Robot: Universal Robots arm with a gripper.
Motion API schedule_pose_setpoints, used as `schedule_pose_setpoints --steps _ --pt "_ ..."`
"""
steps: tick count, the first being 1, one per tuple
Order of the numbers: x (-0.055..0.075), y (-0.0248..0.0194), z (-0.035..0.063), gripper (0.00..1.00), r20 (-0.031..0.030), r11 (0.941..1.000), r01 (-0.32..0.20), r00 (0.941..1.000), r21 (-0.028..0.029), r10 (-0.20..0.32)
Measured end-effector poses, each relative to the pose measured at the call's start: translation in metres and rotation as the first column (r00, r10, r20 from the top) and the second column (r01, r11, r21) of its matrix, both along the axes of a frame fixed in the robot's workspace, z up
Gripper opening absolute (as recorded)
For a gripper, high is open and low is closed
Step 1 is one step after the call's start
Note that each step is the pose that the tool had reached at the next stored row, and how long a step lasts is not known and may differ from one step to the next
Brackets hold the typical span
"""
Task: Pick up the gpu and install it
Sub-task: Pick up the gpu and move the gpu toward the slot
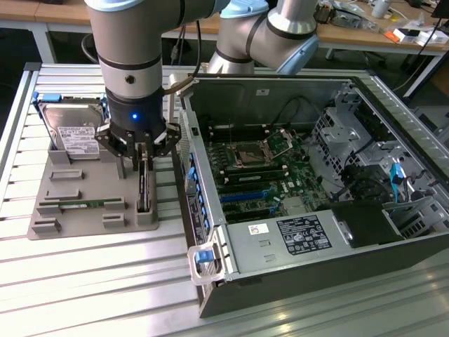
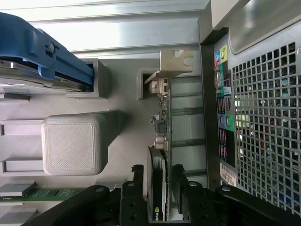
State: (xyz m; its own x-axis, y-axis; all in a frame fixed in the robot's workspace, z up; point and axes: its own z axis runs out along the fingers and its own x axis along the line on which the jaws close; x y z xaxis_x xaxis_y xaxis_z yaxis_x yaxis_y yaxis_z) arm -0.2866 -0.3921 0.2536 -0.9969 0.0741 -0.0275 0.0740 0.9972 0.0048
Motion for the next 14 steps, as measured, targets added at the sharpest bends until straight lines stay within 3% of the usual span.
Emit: schedule_pose_setpoints --steps 1,14 --pt "0.0000 0.0000 0.0000 0.25 -0.0001 1.0000 0.000 1.0000 0.0000 0.000" --pt "0.0001 0.0000 0.0023 0.25 0.0000 1.0000 0.000 1.0000 -0.0002 0.000"
